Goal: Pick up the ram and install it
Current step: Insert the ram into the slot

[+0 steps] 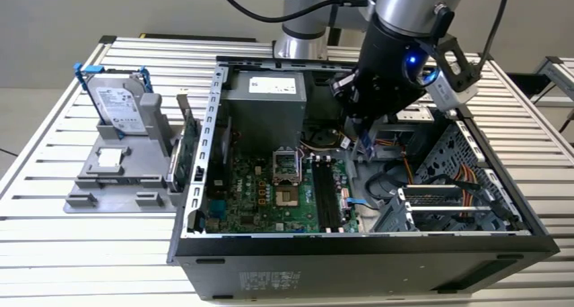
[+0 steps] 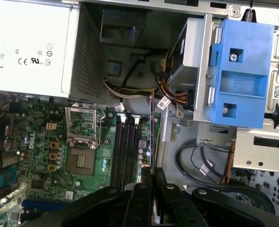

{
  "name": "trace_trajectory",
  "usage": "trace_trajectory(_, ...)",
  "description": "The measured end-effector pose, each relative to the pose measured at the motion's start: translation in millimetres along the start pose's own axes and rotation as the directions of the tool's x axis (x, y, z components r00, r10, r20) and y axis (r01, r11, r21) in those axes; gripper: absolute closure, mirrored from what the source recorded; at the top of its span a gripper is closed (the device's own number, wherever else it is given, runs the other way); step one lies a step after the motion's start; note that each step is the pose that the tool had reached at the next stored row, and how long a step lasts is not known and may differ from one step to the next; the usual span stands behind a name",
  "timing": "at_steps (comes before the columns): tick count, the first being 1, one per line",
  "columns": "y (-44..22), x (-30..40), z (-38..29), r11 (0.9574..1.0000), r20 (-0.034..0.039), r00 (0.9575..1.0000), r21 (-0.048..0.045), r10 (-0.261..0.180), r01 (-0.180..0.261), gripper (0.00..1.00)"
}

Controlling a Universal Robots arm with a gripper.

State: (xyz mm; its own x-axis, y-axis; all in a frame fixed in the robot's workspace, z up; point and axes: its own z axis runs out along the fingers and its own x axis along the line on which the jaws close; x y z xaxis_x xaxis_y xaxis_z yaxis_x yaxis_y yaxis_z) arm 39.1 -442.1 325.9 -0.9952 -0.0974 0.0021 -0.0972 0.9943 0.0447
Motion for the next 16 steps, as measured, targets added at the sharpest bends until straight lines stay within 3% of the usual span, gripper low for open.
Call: trace_trajectory(16, -0.8, 0.0, 19.0, 0.9988, 0.0014, 0.9988, -0.0002, 0.048, -0.048, 1.0)
